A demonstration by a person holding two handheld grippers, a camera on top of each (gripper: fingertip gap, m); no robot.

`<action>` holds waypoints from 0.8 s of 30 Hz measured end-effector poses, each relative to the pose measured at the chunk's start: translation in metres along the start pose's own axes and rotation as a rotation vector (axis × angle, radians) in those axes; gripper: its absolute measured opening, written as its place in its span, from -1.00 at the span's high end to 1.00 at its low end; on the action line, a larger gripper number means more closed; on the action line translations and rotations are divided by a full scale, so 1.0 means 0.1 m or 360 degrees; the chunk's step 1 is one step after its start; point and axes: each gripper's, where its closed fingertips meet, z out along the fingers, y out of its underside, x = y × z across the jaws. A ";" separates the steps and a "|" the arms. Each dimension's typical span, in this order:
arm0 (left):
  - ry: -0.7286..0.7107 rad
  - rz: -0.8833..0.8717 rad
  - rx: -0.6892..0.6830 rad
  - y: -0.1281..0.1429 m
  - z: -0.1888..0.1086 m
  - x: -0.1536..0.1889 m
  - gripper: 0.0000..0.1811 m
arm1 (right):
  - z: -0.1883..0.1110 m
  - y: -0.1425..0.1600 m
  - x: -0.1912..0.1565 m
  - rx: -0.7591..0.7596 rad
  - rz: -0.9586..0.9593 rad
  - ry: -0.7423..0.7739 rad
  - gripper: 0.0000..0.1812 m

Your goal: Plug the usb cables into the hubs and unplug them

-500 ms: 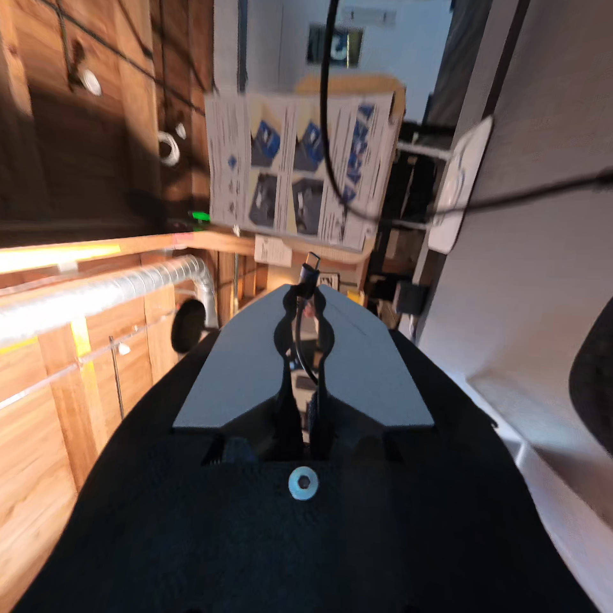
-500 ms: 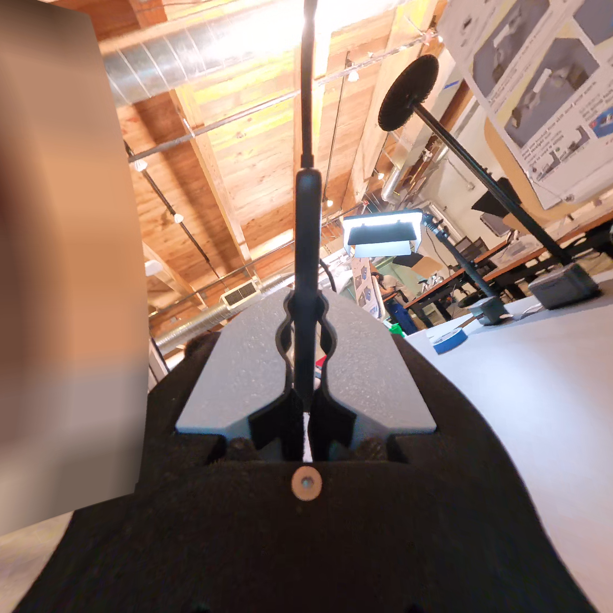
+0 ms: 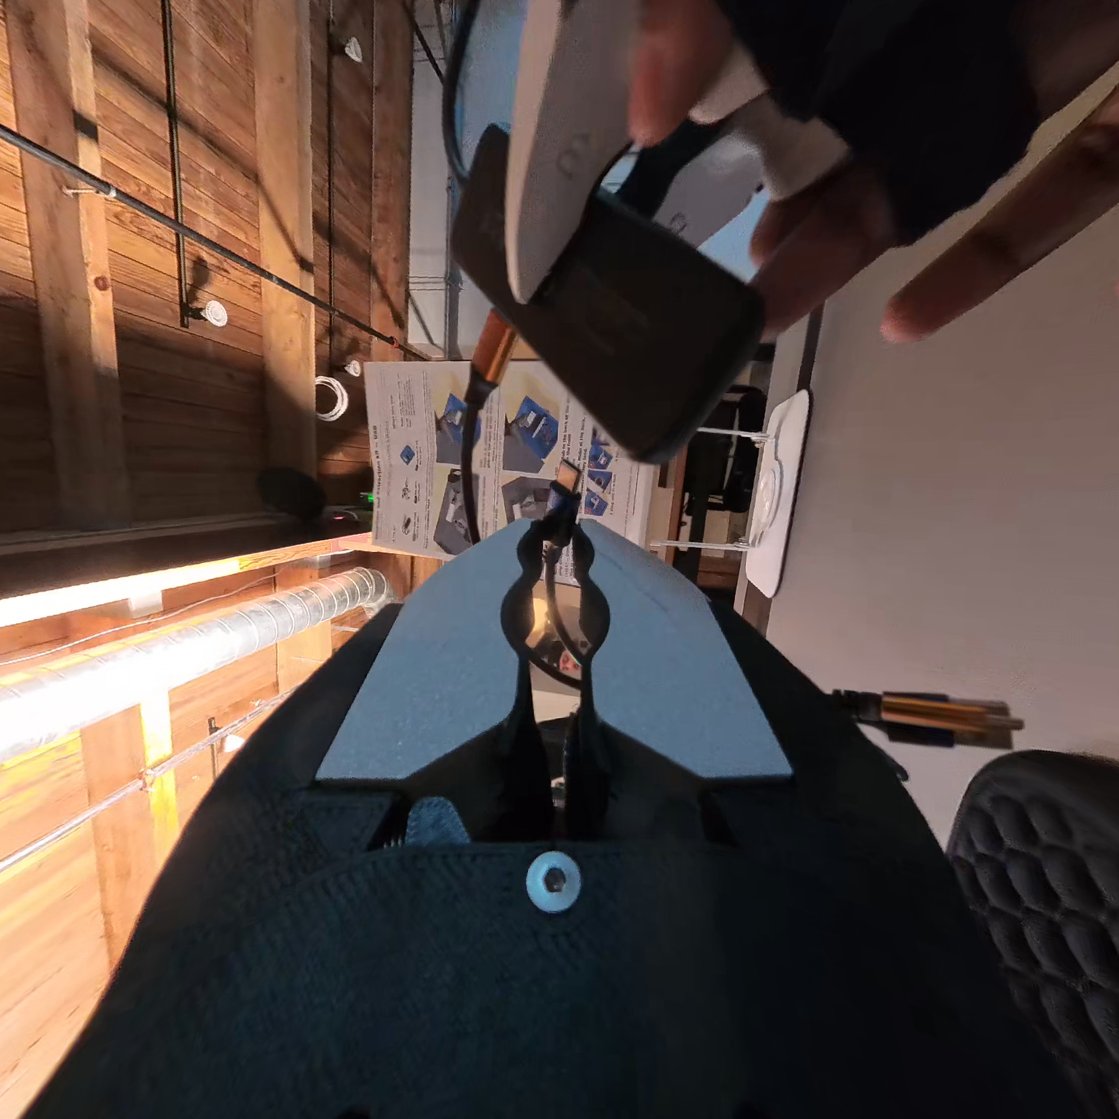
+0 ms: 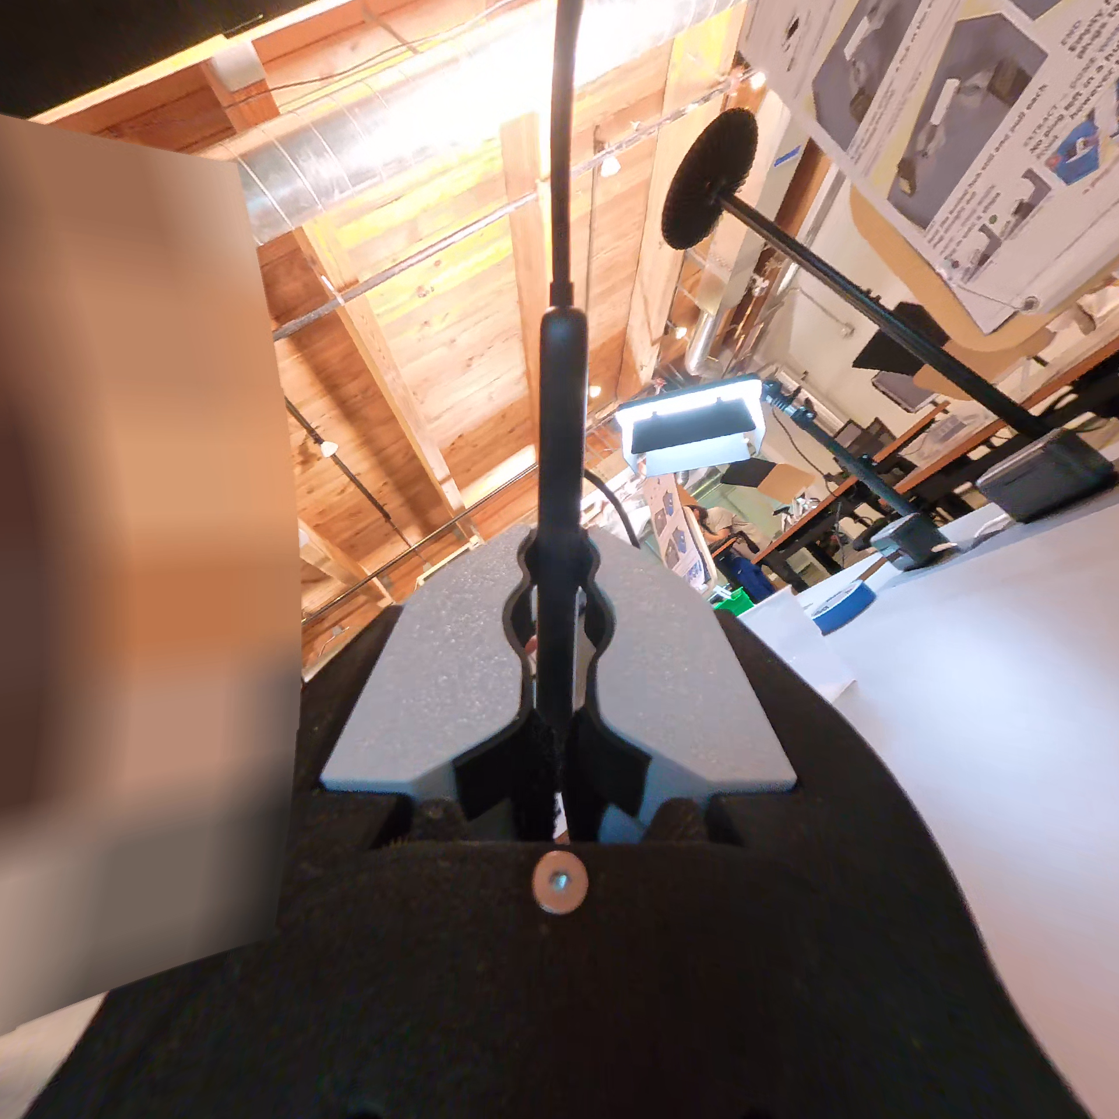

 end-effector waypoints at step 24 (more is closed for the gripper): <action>0.0014 0.0167 0.0071 -0.17 0.09 0.17 0.90 | -0.02 0.09 0.11 -0.0017 -0.0218 0.0186 0.87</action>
